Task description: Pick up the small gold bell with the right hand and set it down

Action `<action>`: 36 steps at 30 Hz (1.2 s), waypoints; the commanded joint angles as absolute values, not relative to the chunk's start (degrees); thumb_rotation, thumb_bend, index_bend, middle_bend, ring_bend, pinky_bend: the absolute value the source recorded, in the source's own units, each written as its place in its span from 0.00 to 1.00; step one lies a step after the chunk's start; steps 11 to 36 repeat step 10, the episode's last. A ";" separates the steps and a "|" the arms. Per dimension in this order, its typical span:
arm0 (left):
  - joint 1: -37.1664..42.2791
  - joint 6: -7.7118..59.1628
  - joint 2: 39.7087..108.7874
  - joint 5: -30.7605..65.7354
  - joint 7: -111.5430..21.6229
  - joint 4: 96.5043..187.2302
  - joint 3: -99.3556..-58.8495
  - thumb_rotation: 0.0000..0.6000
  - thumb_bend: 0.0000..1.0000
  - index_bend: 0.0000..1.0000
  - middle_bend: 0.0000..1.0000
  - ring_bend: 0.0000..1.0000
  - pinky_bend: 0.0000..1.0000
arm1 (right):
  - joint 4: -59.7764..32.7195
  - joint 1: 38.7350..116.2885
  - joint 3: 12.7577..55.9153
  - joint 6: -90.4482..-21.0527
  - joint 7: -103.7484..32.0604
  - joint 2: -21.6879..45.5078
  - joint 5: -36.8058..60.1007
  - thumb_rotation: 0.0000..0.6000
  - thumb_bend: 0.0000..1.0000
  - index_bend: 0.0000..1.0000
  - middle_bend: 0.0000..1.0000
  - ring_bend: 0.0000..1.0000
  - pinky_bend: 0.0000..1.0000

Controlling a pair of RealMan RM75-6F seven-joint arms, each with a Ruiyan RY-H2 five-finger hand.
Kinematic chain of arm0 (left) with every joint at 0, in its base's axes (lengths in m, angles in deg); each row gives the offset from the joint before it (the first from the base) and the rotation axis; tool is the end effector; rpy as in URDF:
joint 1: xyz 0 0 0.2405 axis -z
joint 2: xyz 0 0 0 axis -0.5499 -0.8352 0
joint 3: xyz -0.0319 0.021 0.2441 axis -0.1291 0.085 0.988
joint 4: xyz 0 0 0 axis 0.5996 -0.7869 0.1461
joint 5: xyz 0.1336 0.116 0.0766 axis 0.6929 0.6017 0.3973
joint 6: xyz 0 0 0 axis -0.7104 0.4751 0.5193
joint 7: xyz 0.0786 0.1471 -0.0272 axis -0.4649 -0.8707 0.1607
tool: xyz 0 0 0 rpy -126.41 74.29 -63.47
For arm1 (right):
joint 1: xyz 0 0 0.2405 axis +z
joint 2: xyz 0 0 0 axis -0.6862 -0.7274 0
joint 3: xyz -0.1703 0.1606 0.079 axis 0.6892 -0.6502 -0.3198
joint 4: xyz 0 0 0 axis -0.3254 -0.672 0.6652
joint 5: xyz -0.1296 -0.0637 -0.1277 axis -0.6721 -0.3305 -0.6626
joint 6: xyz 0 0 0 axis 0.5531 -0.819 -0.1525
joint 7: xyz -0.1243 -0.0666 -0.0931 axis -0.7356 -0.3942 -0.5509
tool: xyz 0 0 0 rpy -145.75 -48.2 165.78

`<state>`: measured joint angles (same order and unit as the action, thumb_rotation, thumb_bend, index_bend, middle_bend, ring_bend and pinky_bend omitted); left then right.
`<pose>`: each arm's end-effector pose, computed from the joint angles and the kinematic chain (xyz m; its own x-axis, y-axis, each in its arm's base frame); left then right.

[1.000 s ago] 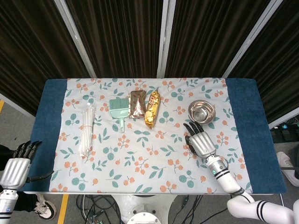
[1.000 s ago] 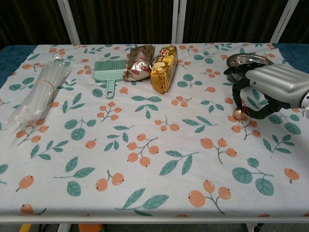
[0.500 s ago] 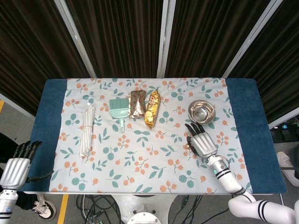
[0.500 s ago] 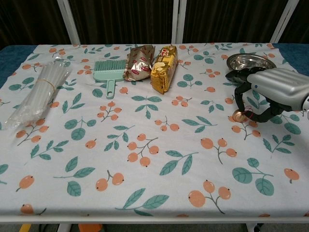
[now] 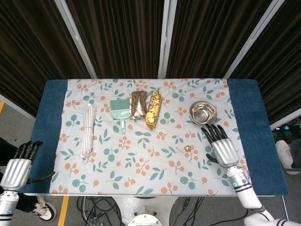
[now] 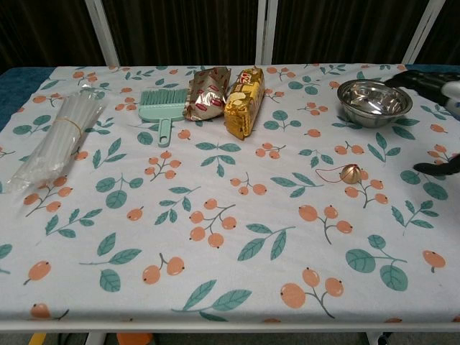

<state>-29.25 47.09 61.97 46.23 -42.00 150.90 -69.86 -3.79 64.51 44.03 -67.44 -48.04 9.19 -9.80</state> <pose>-0.3171 0.1880 0.1365 0.4261 0.0633 0.9025 0.9042 -0.0610 -0.4227 -0.2401 -0.2702 0.0608 0.4716 -0.0873 0.8775 -0.8586 -0.2726 0.4343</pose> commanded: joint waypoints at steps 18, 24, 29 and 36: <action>-29.08 47.63 61.34 46.49 -43.59 152.63 -70.23 0.40 0.00 0.07 0.08 0.00 0.09 | -15.02 47.75 50.44 -80.85 -39.41 7.63 -10.62 1.00 0.09 0.00 0.00 0.00 0.00; -29.08 47.63 61.34 46.49 -43.59 152.63 -70.23 0.40 0.00 0.07 0.08 0.00 0.09 | -15.02 47.75 50.44 -80.85 -39.41 7.63 -10.62 1.00 0.09 0.00 0.00 0.00 0.00; -29.08 47.63 61.34 46.49 -43.59 152.63 -70.23 0.40 0.00 0.07 0.08 0.00 0.09 | -15.02 47.75 50.44 -80.85 -39.41 7.63 -10.62 1.00 0.09 0.00 0.00 0.00 0.00; -29.08 47.63 61.34 46.49 -43.59 152.63 -70.23 0.40 0.00 0.07 0.08 0.00 0.09 | -15.02 47.75 50.44 -80.85 -39.41 7.63 -10.62 1.00 0.09 0.00 0.00 0.00 0.00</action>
